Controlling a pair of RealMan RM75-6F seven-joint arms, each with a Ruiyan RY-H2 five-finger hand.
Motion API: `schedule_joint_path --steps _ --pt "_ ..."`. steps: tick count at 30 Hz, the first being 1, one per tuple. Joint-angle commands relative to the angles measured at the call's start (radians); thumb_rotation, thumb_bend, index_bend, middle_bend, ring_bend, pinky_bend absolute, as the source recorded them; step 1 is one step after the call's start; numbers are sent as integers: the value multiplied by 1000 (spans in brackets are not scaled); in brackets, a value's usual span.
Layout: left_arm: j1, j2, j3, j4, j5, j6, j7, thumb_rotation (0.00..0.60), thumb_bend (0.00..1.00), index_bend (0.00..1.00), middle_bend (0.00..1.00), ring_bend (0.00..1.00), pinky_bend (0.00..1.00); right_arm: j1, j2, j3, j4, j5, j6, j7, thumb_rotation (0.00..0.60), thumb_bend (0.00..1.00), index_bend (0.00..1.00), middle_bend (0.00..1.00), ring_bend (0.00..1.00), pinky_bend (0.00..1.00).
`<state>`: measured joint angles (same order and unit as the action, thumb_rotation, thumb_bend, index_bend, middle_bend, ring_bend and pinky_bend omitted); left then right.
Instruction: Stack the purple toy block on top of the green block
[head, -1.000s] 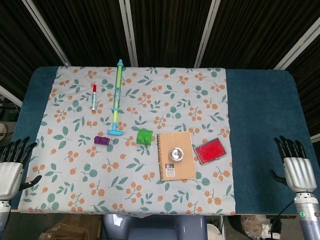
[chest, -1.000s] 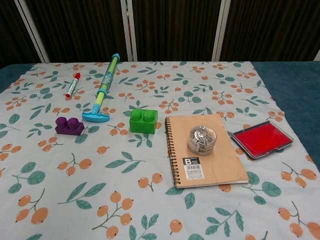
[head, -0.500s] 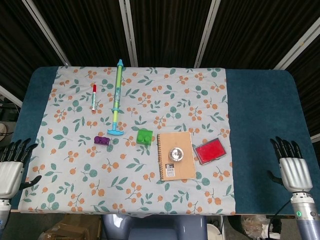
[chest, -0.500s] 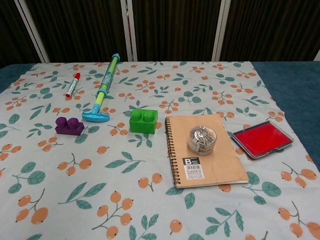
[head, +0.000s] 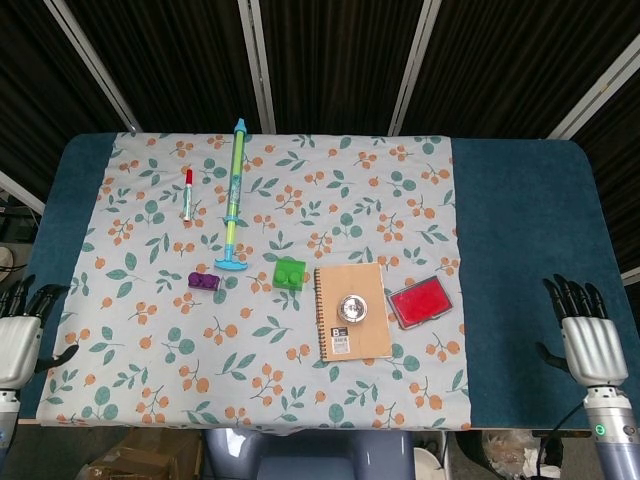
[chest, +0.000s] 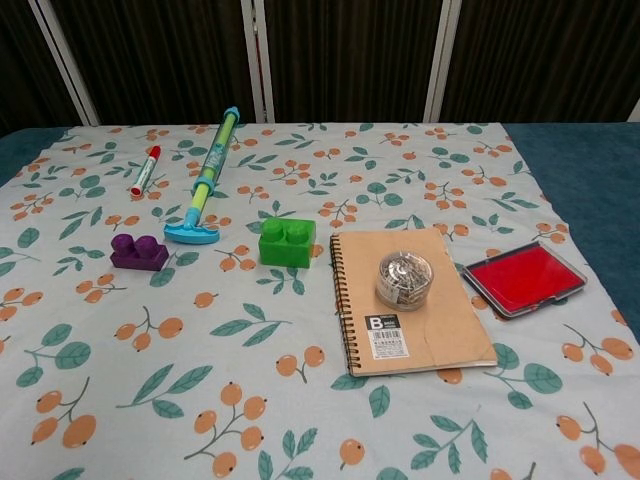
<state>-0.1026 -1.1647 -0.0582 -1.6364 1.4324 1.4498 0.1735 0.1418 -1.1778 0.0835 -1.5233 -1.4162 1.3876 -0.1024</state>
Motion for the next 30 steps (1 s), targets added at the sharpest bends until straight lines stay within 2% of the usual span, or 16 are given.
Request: schedule_joint_path --steps 1,4,7,14,22,30 --pt "-57 6 -46 -51 -90 -93 65 600 141 189 186 0 0 1 2 0 1 -1 -1 6 600 223 19 63 88 0" --pt "-148 35 -118 -126 -219 -227 107 600 151 217 212 0 0 2 2 -1 1 -6 -2 10 600 223 19 64 88 0" --pt "-224 36 -189 -152 -347 -282 192 600 191 251 247 0 0 2 2 -3 0 -10 0 9 600 223 19 64 88 0" --pt "-358 -35 -259 -162 -588 -276 425 600 227 295 293 4 0 -1 2 -2 -7 -7 4 1 600 223 19 64 88 0" --pt "-471 -143 -260 -87 -724 -245 590 600 290 319 312 15 0 -2 4 -4 -11 -9 4 2 600 223 19 64 88 0" --pt "-555 -272 -228 30 -748 -255 659 600 305 317 305 15 0 0 0 0 -10 3 -3 -9 600 223 19 64 88 0"
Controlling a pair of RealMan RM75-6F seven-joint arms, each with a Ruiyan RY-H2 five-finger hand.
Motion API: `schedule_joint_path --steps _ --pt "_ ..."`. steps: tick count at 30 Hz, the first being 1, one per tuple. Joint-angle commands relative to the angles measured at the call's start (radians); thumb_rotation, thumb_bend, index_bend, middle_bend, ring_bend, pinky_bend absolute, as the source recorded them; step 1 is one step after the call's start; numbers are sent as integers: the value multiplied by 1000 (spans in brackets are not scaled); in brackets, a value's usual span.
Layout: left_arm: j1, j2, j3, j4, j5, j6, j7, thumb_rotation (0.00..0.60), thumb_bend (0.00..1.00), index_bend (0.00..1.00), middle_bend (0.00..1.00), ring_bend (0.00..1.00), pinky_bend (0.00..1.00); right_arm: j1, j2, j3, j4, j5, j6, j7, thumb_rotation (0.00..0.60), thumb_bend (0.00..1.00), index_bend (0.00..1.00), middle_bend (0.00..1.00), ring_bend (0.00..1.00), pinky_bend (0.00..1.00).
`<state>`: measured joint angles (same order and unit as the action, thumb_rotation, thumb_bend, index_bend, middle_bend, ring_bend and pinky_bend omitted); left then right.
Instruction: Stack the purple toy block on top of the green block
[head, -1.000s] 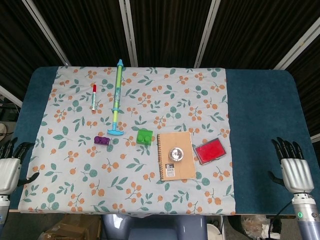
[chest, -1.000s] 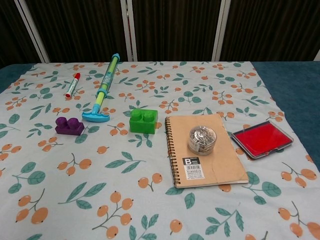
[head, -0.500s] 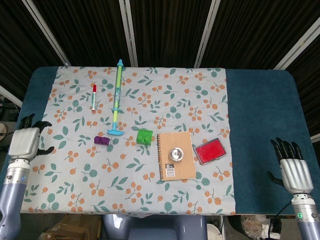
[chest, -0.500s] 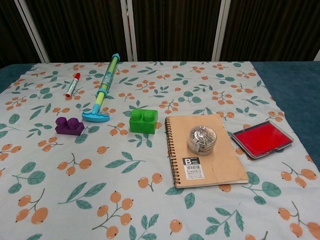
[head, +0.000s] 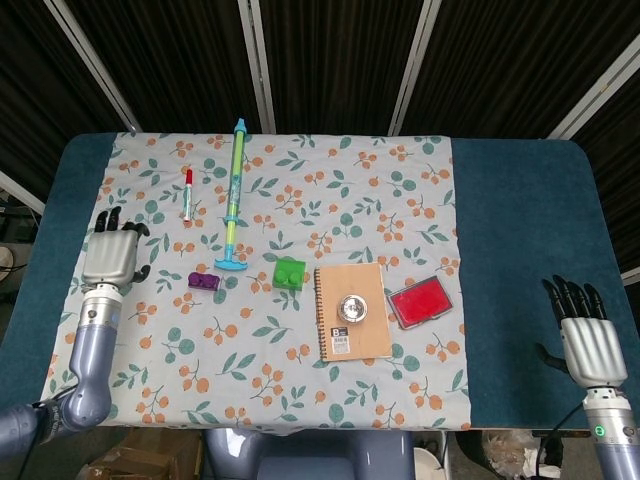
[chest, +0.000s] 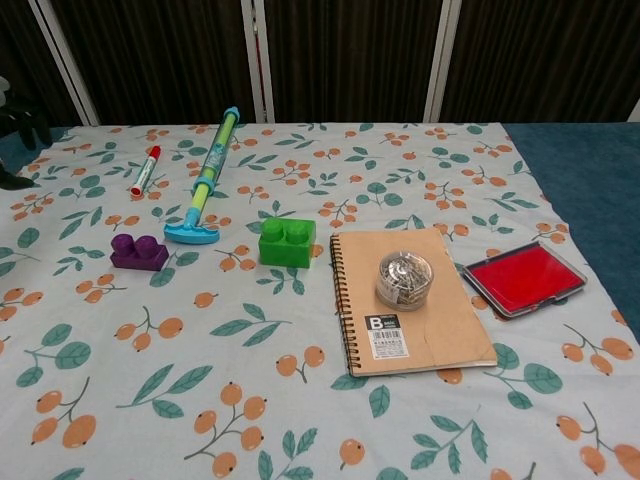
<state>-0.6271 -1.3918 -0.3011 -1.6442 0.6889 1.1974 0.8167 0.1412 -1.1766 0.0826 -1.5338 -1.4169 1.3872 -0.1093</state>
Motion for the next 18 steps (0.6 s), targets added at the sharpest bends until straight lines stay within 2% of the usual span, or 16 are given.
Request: schedule_joint_path --steps 1,6,12,18 --pt "-36 -57 18 48 -4 -2 18 600 305 316 306 15 0 1 -1 2 1 7 -4 -3 600 223 19 64 88 0" --pt "-66 -119 32 109 6 3 28 600 317 321 321 15 0 2 -1 6 3 20 -11 -5 600 223 19 64 88 0" --pt "-82 -186 58 173 17 -8 17 600 392 333 332 15 0 5 -3 7 5 24 -16 -13 600 224 19 64 88 0" --pt "-79 -218 79 197 28 12 16 600 387 316 325 16 0 7 -6 7 5 25 -19 -19 600 223 19 64 88 0"
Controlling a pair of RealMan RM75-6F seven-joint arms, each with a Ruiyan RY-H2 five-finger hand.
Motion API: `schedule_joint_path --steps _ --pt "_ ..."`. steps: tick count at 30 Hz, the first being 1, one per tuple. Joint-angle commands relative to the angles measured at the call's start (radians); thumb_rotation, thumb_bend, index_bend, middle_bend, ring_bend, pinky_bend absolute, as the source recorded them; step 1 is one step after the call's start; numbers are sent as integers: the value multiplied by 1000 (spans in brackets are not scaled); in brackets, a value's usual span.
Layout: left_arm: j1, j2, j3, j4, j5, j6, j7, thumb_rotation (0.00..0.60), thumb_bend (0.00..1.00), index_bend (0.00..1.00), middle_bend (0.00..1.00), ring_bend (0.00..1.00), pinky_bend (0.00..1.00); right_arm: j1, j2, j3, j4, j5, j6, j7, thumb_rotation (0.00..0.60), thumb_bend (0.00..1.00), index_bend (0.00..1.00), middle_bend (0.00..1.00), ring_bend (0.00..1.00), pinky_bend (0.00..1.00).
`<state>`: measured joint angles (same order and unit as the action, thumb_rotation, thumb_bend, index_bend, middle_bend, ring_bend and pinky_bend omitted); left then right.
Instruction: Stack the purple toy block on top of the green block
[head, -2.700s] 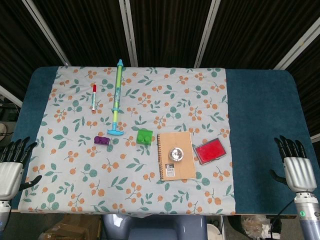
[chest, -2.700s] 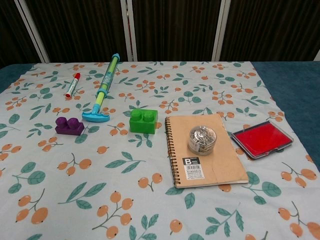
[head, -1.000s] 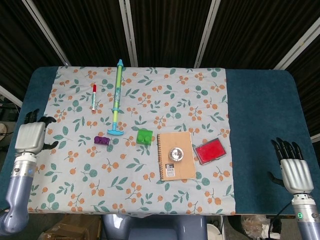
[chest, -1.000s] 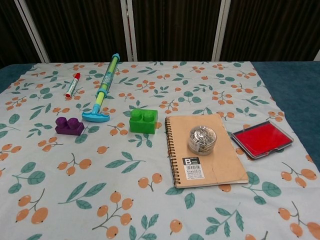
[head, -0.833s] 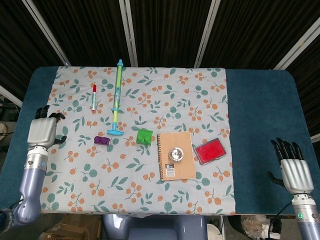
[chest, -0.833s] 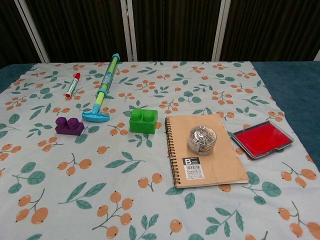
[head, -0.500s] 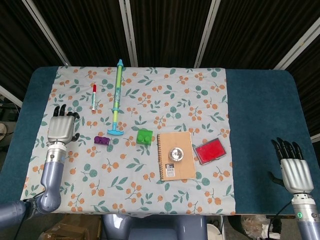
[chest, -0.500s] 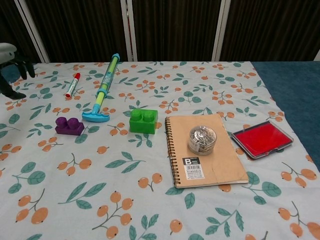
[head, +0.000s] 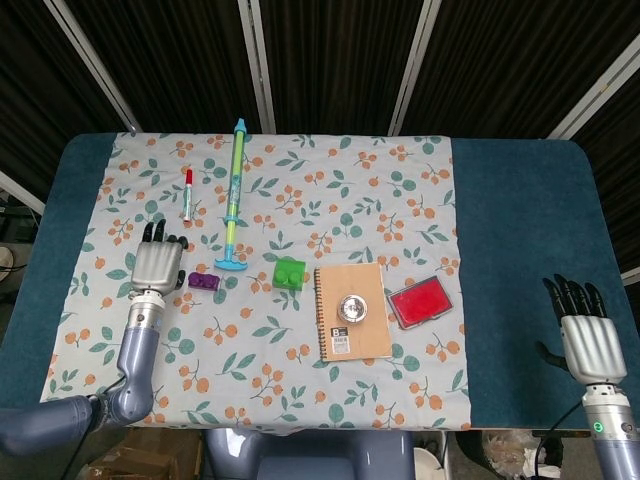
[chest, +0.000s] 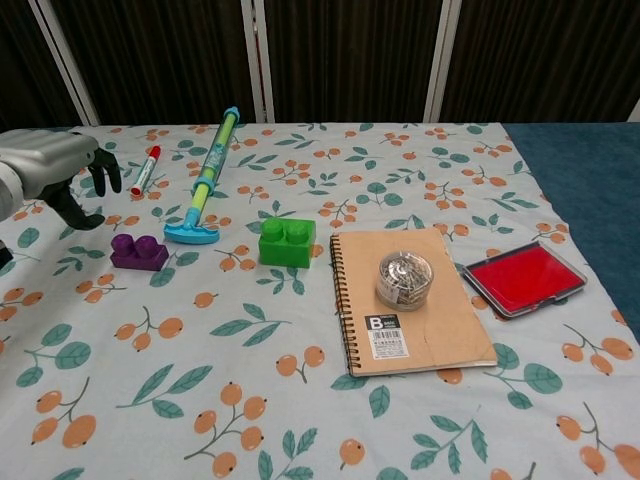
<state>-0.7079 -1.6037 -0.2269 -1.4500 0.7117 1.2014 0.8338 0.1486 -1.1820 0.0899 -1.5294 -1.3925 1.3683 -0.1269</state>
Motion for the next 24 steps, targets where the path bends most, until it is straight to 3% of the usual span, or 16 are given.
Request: schedule_joint_path --steps 1,24 --pt "4 -7 6 0 6 11 -5 600 385 314 323 16 0 0 -1 0 1 1 -1 -1 600 223 19 64 88 0" --pt "-5 -91 60 82 34 -36 -12 600 348 292 307 16 0 11 -6 1 -1 -8 -6 -4 600 223 19 64 88 0"
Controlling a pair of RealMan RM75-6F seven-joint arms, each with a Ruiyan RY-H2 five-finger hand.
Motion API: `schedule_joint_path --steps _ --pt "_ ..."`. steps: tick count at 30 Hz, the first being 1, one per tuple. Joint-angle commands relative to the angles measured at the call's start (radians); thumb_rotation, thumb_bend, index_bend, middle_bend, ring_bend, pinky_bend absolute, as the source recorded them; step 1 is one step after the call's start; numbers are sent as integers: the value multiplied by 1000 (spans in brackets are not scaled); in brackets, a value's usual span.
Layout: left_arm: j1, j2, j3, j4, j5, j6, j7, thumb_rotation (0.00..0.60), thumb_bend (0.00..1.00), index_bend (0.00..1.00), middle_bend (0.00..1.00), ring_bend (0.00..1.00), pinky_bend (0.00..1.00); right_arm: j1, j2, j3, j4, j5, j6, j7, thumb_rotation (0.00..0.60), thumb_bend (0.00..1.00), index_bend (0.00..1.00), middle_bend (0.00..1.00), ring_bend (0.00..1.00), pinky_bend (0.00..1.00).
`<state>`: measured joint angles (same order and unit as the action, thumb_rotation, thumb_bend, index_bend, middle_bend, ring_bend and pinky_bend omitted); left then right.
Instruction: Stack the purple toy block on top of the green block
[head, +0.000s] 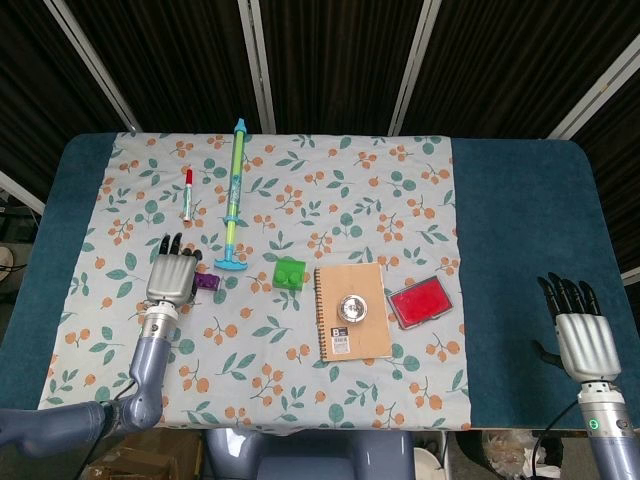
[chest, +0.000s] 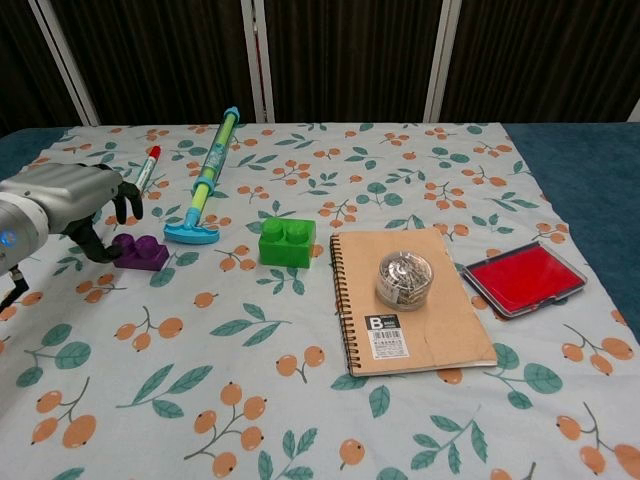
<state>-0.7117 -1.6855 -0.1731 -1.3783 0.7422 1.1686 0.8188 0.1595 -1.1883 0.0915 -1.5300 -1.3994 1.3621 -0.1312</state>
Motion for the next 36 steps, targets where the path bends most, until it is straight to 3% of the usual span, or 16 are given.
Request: schedule_joint_path --steps 1,36 --pt "-2 -14 7 13 4 -3 4 600 345 292 307 16 0 0 0 -1 0 -1 0 1 600 223 19 64 88 0" --pt "-1 -75 25 48 39 11 57 600 350 360 374 40 0 -4 11 -1 6 3 1 29 600 222 19 63 88 0"
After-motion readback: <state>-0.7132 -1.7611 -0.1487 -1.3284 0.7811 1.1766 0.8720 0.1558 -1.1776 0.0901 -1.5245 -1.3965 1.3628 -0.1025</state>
